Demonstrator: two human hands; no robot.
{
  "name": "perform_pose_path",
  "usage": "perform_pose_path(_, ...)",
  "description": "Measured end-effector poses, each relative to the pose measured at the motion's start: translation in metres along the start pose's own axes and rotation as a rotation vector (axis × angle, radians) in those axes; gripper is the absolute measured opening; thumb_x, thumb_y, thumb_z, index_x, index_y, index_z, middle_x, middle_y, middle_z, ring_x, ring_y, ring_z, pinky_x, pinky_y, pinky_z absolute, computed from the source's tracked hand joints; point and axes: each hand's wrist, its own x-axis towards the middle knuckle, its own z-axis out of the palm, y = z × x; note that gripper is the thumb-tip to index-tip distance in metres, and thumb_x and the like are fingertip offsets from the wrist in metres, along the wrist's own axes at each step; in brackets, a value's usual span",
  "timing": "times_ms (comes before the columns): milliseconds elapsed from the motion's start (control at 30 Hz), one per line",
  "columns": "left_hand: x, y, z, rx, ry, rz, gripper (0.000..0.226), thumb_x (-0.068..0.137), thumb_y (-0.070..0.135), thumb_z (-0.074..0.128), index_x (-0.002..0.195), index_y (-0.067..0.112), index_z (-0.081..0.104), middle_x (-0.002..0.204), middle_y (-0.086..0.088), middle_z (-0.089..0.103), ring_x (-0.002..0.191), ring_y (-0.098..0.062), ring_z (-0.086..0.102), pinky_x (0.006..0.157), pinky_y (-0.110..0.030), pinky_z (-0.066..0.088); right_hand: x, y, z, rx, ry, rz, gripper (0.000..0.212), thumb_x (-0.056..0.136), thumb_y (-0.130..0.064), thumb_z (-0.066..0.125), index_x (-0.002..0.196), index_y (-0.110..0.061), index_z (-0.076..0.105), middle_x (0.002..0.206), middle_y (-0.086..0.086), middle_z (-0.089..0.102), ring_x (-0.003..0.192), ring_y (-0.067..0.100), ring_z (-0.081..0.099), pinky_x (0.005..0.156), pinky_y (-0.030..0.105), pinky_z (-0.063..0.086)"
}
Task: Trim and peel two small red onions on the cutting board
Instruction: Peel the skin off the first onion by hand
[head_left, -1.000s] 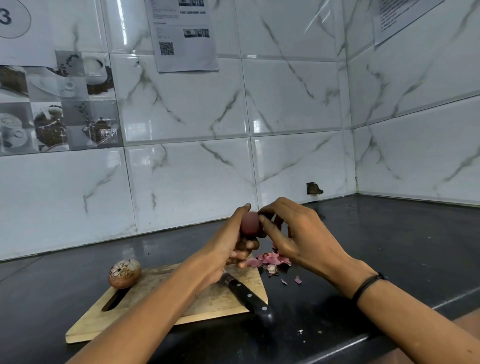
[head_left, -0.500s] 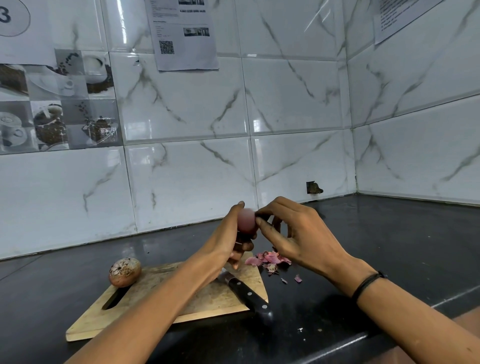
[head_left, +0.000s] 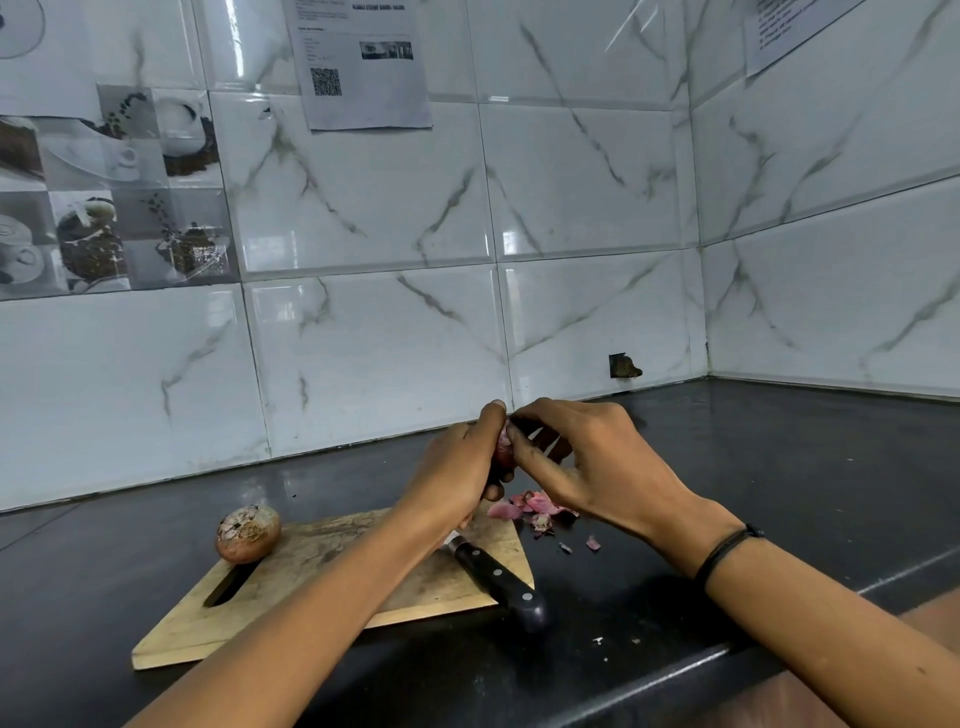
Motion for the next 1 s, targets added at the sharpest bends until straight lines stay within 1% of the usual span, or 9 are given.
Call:
perform_pose_path(100, 0.0007, -0.0015, 0.0003, 0.034, 0.016, 0.011, 0.052, 0.105, 0.047, 0.032, 0.071, 0.013, 0.053, 0.042, 0.010, 0.045, 0.028, -0.003, 0.036, 0.034, -0.012, 0.028, -0.0001, -0.0003, 0.0012, -0.025, -0.017, 0.007, 0.027, 0.098, -0.033, 0.063, 0.113, -0.012, 0.069, 0.092, -0.004, 0.074, 0.082, 0.009, 0.070, 0.073, 0.030, 0.058)
perform_pose_path(200, -0.0001, -0.0016, -0.0008, 0.049, -0.014, -0.002, 0.055, 0.104, 0.050, 0.031, 0.073, 0.013, 0.057, 0.040, 0.010, 0.048, 0.029, -0.002, 0.038, 0.036, -0.012, 0.030, 0.0000, 0.0036, -0.0004, -0.031, -0.003, 0.074, 0.030, 0.092, -0.019, 0.070, 0.121, -0.009, 0.067, 0.093, -0.002, 0.073, 0.082, 0.010, 0.069, 0.075, 0.031, 0.057)
perform_pose_path(367, 0.0009, -0.0009, -0.0041, 0.027, -0.024, -0.021, 0.060, 0.103, 0.054, 0.027, 0.069, 0.016, 0.059, 0.038, 0.012, 0.048, 0.030, -0.002, 0.039, 0.040, -0.016, 0.033, -0.0007, 0.0050, -0.0012, 0.020, -0.002, 0.083, 0.020, 0.095, -0.010, 0.061, 0.114, -0.009, 0.068, 0.088, -0.005, 0.074, 0.081, 0.007, 0.070, 0.074, 0.031, 0.059)
perform_pose_path(467, 0.0011, -0.0003, -0.0045, 0.007, -0.018, -0.027, 0.059, 0.104, 0.052, 0.026, 0.071, 0.014, 0.057, 0.038, 0.011, 0.048, 0.030, -0.003, 0.037, 0.042, -0.019, 0.031, -0.0013, 0.0018, 0.0000, 0.039, 0.027, 0.081, 0.017, 0.099, -0.014, 0.055, 0.109, -0.010, 0.069, 0.087, -0.006, 0.074, 0.079, 0.005, 0.070, 0.072, 0.028, 0.058)
perform_pose_path(600, 0.0037, -0.0014, -0.0045, -0.012, 0.013, -0.038, 0.059, 0.102, 0.054, 0.029, 0.075, 0.010, 0.059, 0.042, 0.008, 0.048, 0.032, -0.006, 0.035, 0.041, -0.018, 0.030, -0.0007, -0.0034, -0.0022, 0.041, 0.063, 0.039, 0.031, 0.101, -0.039, 0.054, 0.106, -0.013, 0.069, 0.088, -0.009, 0.075, 0.081, 0.001, 0.069, 0.070, 0.019, 0.055)
perform_pose_path(633, 0.0043, -0.0017, -0.0048, -0.013, 0.018, -0.037, 0.059, 0.101, 0.054, 0.029, 0.075, 0.010, 0.059, 0.043, 0.008, 0.048, 0.033, -0.007, 0.035, 0.041, -0.018, 0.029, -0.0008, -0.0034, -0.0023, 0.040, 0.057, 0.032, 0.031, 0.101, -0.041, 0.055, 0.106, -0.013, 0.069, 0.089, -0.010, 0.075, 0.082, 0.000, 0.070, 0.070, 0.018, 0.056)
perform_pose_path(767, 0.0029, -0.0024, -0.0072, -0.016, -0.001, -0.039, 0.052, 0.102, 0.050, 0.030, 0.076, 0.012, 0.055, 0.040, 0.009, 0.047, 0.032, -0.006, 0.034, 0.041, -0.018, 0.027, -0.0015, -0.0002, 0.0004, -0.083, 0.016, -0.006, 0.032, 0.101, -0.043, 0.052, 0.107, -0.015, 0.067, 0.094, -0.009, 0.073, 0.080, 0.009, 0.070, 0.063, 0.029, 0.056)
perform_pose_path(900, 0.0037, -0.0025, -0.0075, 0.006, -0.035, -0.049, 0.055, 0.102, 0.053, 0.032, 0.073, 0.012, 0.055, 0.039, 0.009, 0.047, 0.031, -0.006, 0.034, 0.041, -0.017, 0.030, -0.0010, 0.0025, 0.0036, -0.244, 0.002, 0.023, 0.022, 0.101, -0.039, 0.056, 0.105, -0.017, 0.059, 0.096, -0.008, 0.068, 0.066, 0.009, 0.058, 0.060, 0.039, 0.053)
perform_pose_path(1000, 0.0068, -0.0025, -0.0076, -0.028, -0.069, -0.058, 0.060, 0.100, 0.057, 0.035, 0.070, 0.009, 0.057, 0.045, 0.002, 0.047, 0.032, -0.010, 0.034, 0.043, -0.021, 0.036, -0.0010, 0.0051, 0.0023, -0.253, 0.042, 0.138, 0.020, 0.099, -0.037, 0.057, 0.105, -0.019, 0.056, 0.094, -0.009, 0.065, 0.077, 0.015, 0.063, 0.063, 0.041, 0.052)
